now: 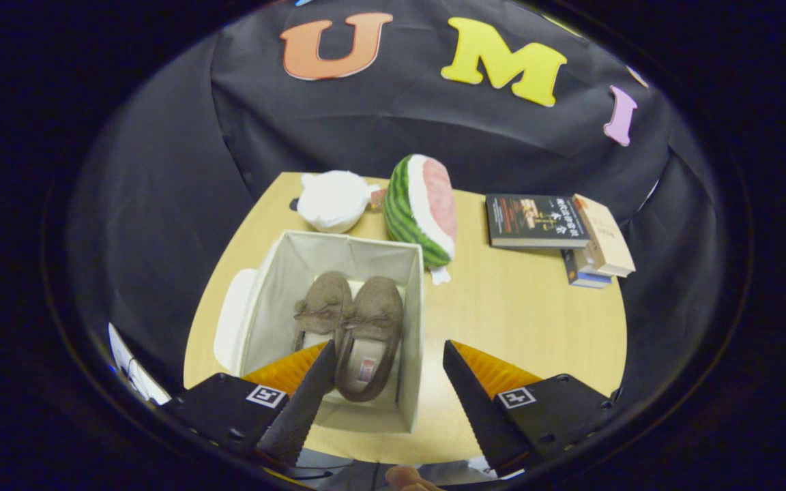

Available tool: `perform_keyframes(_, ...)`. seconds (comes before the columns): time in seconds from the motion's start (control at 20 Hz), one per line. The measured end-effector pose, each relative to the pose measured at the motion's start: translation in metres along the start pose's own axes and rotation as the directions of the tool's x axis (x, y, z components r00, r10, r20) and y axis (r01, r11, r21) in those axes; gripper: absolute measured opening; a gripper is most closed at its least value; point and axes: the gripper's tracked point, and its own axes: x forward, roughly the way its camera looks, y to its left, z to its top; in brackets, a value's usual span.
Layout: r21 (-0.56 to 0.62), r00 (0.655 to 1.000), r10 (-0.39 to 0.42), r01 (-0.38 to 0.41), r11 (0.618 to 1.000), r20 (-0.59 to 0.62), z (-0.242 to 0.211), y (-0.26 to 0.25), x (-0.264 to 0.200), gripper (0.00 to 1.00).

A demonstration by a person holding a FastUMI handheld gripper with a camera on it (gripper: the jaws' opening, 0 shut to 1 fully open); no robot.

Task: Open the storage box then place both shoes into the box .Put the left shoe in first, then the right shoe, with the right side of both shoes facing outward in a uniform manner.

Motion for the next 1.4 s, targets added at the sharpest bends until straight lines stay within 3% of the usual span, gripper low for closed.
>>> perform_keyframes(0.15,-0.001,0.991,-0.019,0.019,1.0,0.132,0.014,-0.038,-0.04,0.96)
perform_keyframes(0.4,0.001,0.936,-0.042,0.044,0.999,0.35,0.032,-0.114,-0.103,0.96)
perform_keyframes(0.7,0.109,0.795,-0.148,0.103,0.989,0.588,0.046,-0.21,-0.176,0.96)
perform_keyframes(0.85,0.149,0.741,-0.188,0.119,0.982,0.644,0.039,-0.238,-0.202,0.96)
perform_keyframes(1.0,0.161,0.683,-0.214,0.141,0.977,0.699,0.035,-0.252,-0.221,0.96)
perform_keyframes(1.15,0.159,0.634,-0.188,0.103,0.982,0.75,0.03,-0.244,-0.241,0.96)
perform_keyframes(1.3,0.123,0.626,-0.147,0.081,0.989,0.766,0.027,-0.229,-0.245,0.95)
perform_keyframes(1.4,0.115,0.64,-0.12,0.051,0.992,0.759,0.029,-0.216,-0.24,0.95)
